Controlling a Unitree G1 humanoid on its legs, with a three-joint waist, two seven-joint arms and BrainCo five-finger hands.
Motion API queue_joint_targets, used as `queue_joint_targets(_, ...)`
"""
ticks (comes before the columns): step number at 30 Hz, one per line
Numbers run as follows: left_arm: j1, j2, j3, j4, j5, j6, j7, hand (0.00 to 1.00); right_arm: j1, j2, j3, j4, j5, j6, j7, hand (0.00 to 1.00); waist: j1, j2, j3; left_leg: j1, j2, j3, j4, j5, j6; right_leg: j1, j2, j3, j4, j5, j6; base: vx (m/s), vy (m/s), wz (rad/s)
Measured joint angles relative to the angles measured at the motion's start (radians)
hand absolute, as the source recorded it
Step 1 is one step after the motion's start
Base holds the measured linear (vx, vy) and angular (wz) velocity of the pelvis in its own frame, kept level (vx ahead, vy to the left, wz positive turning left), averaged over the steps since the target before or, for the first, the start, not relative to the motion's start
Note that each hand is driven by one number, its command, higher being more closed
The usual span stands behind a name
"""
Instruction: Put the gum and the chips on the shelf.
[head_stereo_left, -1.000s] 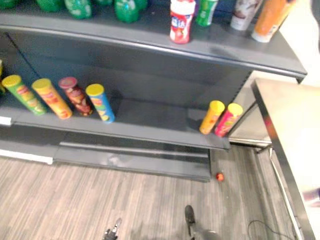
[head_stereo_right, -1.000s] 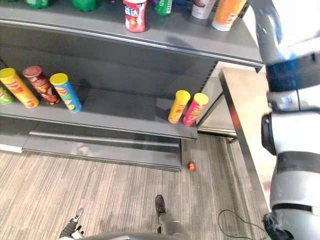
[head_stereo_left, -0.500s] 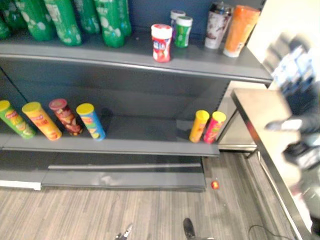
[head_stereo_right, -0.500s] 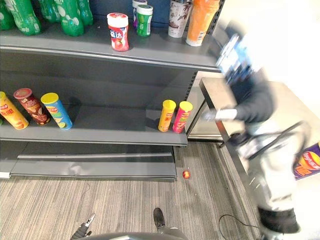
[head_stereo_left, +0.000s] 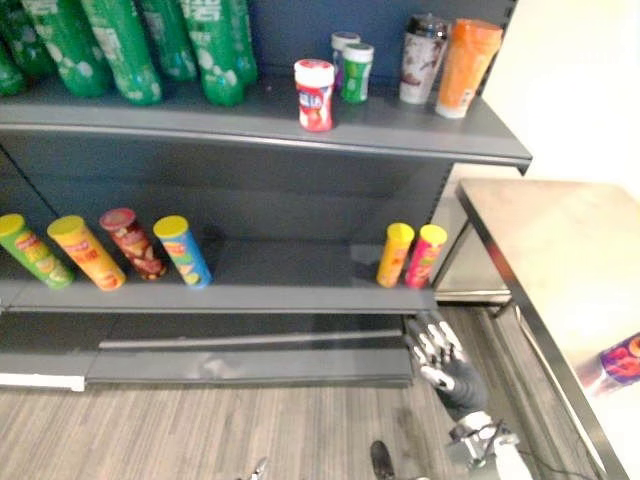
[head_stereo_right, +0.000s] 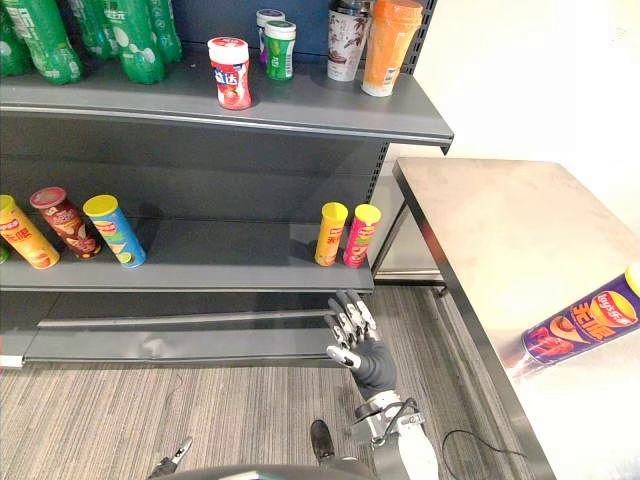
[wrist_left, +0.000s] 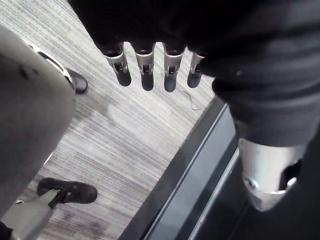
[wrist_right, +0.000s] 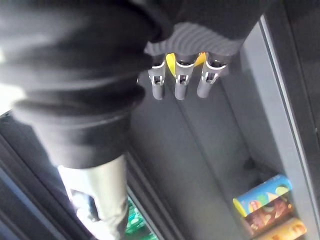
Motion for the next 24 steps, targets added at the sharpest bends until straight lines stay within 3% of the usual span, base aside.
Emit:
queue_joint_targets(6,-0.017,-0.016,-0.03,-0.045,0.043,-0.015,0.011,0.0,0.054,0.003,-0.098,-0.047,-0.028,-0.001,-0.044,0.0,-0.004,0.021,0.067,-0.005,0.066,0.141,0.222,-0.14,-0.009,-0.008,0.082,0.114,0.059,-0.006,-0.01,-0.05,0.014,-0.73)
queue_joint_targets(8,-0.014,-0.012,-0.045,-0.054,0.043,-0.017,0.012,0.0,0.098,0.003,-0.121,-0.115,-0.025,-0.002,-0.052,0.0,-0.005,0.021,0.071,-0.018,0.095,0.234,0.297,-0.185,-0.016,-0.051,0.123,0.157,0.079,-0.008,-0.045,-0.12,0.025,-1.45)
queue_joint_targets(9,-0.015,-0.007,-0.067,-0.062,0.057,-0.017,0.015,0.0,0.113,0.007,-0.131,-0.153,-0.025,-0.003,-0.054,0.0,-0.007,0.021,0.078,-0.017,0.114,0.319,0.33,-0.204,-0.019,-0.085,0.145,0.161,0.087,-0.038,-0.1,-0.1,0.025,-2.05)
queue_joint_targets(10,-0.022,0.002,-0.091,-0.066,0.084,-0.017,0.017,0.0,0.12,0.013,-0.147,-0.175,-0.025,-0.006,-0.055,0.0,-0.012,0.025,0.084,-0.013,0.14,0.41,0.337,-0.204,-0.016,-0.12,0.161,0.132,0.095,-0.102,-0.146,-0.09,0.021,-2.0)
queue_joint_targets(11,-0.026,0.003,-0.101,-0.066,0.092,-0.017,0.017,0.0,0.12,0.024,-0.149,-0.18,-0.024,-0.009,-0.057,0.0,-0.021,0.035,0.091,-0.008,0.159,0.448,0.339,-0.203,-0.014,-0.145,0.163,0.082,0.117,-0.106,-0.132,-0.03,0.026,-1.66)
queue_joint_targets(12,-0.055,-0.006,-0.116,-0.061,0.112,-0.017,0.017,0.0,0.135,0.041,-0.168,-0.193,-0.023,-0.012,-0.06,0.0,-0.042,0.063,0.109,0.015,0.198,0.51,0.343,-0.202,-0.015,-0.184,0.156,-0.07,0.245,-0.088,-0.111,0.08,0.041,-1.26)
queue_joint_targets(13,-0.07,-0.024,-0.121,-0.061,0.125,-0.017,0.017,0.0,0.159,0.037,-0.18,-0.2,-0.022,-0.022,-0.06,0.0,-0.054,0.086,0.127,0.065,0.219,0.579,0.346,-0.199,-0.022,-0.187,0.117,-0.192,0.406,-0.108,-0.14,0.13,0.049,-1.23)
queue_joint_targets(14,-0.074,-0.03,-0.133,-0.061,0.131,-0.016,0.016,0.0,0.177,0.037,-0.182,-0.206,-0.021,-0.022,-0.059,0.0,-0.058,0.089,0.129,0.089,0.213,0.617,0.357,-0.197,-0.023,-0.17,0.097,-0.234,0.459,-0.119,-0.154,0.18,0.016,-1.54)
queue_joint_targets(15,-0.075,-0.03,-0.152,-0.062,0.145,-0.016,0.014,0.0,0.185,0.032,-0.168,-0.209,-0.021,-0.021,-0.058,0.0,-0.053,0.09,0.131,0.125,0.223,0.672,0.412,-0.182,-0.025,-0.154,0.121,-0.279,0.448,-0.102,-0.183,0.17,-0.036,-2.0)
queue_joint_targets(16,-0.086,-0.008,-0.147,-0.05,0.152,-0.017,0.011,0.0,0.166,0.039,-0.149,-0.206,-0.021,-0.022,-0.053,0.0,-0.06,0.049,0.145,0.084,0.258,0.671,0.514,-0.178,0.002,-0.119,0.125,-0.25,0.332,-0.021,-0.223,0.11,-0.065,-1.87)
queue_joint_targets(17,-0.119,0.009,-0.152,-0.021,0.153,-0.022,0.006,0.0,0.161,0.066,-0.156,-0.206,-0.018,-0.031,-0.051,0.0,-0.066,0.055,0.145,0.043,0.247,0.662,0.449,-0.21,0.021,-0.098,0.123,-0.214,0.239,0.023,-0.189,-0.02,-0.091,-1.52)
queue_joint_targets(18,-0.167,0.015,-0.18,-0.026,0.153,-0.033,0.0,0.0,0.13,0.102,-0.197,-0.198,-0.014,-0.043,-0.052,0.0,-0.068,0.041,0.154,0.036,0.216,0.722,0.326,-0.123,-0.032,-0.151,0.076,-0.29,0.369,-0.142,-0.194,-0.03,-0.068,-0.98)
queue_joint_targets(19,-0.179,0.021,-0.204,-0.023,0.153,-0.038,0.003,0.0,0.086,0.094,-0.215,-0.17,-0.015,-0.04,-0.055,0.0,-0.086,0.041,0.163,0.053,0.195,0.76,0.299,-0.111,-0.026,-0.158,0.011,-0.414,0.474,-0.247,-0.181,0.05,-0.043,-1.01)
queue_joint_targets(21,-0.174,0.022,-0.253,-0.021,0.152,-0.04,-0.002,0.0,0.055,0.067,-0.223,-0.133,-0.015,-0.041,-0.059,0.0,-0.078,0.044,0.169,0.113,0.168,0.838,0.268,-0.092,-0.044,-0.116,-0.018,-0.533,0.469,-0.301,-0.155,0.14,-0.017,-1.15)
queue_joint_targets(24,-0.164,0.018,-0.296,0.011,0.152,-0.037,-0.009,0.0,0.026,0.056,-0.221,-0.098,-0.014,-0.043,-0.059,0.0,-0.083,0.064,0.176,0.163,0.143,0.91,0.203,-0.036,-0.054,-0.1,0.038,-0.519,0.416,-0.294,-0.166,0.11,-0.077,-0.94)
